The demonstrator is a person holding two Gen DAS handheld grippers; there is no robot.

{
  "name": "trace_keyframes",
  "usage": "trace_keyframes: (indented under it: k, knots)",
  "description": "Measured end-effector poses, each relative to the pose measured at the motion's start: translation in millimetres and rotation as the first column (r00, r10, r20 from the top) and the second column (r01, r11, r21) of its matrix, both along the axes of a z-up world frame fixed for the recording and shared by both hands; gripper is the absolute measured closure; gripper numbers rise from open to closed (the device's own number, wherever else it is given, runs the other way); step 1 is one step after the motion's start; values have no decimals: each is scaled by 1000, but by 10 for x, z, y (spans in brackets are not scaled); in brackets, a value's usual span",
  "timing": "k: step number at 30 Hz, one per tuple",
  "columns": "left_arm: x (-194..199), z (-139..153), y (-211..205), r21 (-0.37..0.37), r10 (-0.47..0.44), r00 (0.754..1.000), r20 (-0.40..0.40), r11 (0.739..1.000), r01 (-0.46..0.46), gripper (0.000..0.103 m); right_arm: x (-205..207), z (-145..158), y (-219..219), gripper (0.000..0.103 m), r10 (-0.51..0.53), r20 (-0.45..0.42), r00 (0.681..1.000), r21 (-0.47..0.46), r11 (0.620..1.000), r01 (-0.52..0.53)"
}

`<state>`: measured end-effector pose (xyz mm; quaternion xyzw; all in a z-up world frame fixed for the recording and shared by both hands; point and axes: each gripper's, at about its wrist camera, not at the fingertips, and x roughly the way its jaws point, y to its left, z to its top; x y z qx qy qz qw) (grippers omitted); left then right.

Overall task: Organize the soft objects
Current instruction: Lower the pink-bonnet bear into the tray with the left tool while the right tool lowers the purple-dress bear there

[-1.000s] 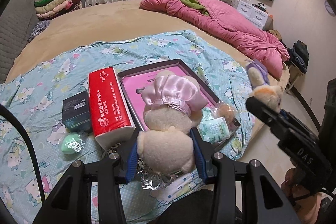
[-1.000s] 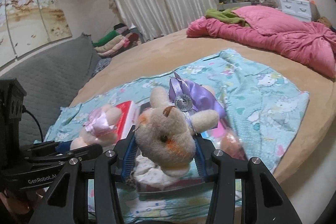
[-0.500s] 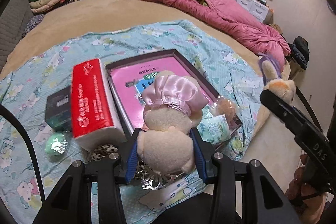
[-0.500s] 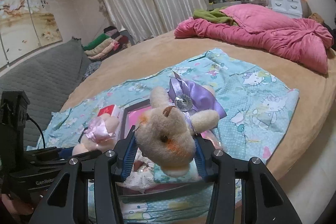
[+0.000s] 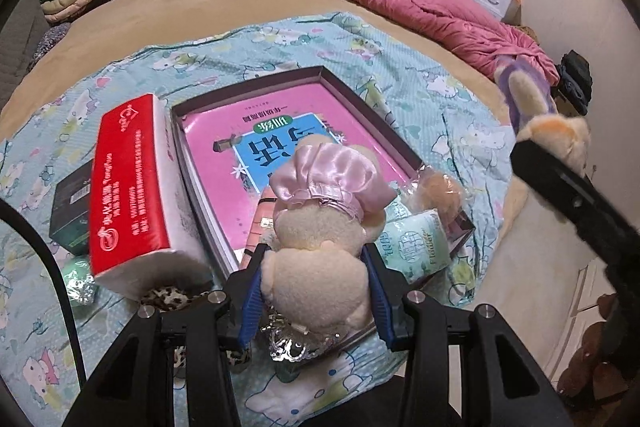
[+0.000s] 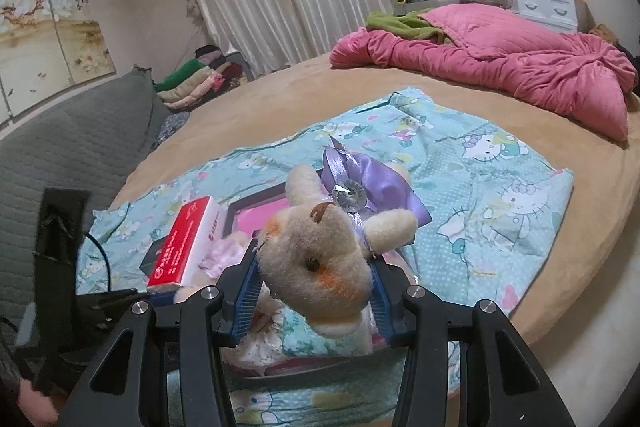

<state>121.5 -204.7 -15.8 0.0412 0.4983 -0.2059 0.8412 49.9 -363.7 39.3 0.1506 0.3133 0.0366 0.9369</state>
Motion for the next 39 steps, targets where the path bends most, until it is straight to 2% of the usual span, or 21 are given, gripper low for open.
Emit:
trace_keyframes:
  k: [10, 22, 39]
  knots:
    - [62, -220, -52, 22, -11, 999, -32, 1000, 12, 57, 167, -56, -12, 54, 3, -20, 1000, 1, 1000, -3]
    - [85, -314, -62, 30, -25, 999, -39, 999, 26, 57, 382, -251, -9, 54, 15, -78, 997, -3, 1000, -16]
    - [138, -369, -39, 27, -16, 999, -45, 999, 17, 57, 706, -615, 128, 54, 85, -212, 974, -27, 995, -93]
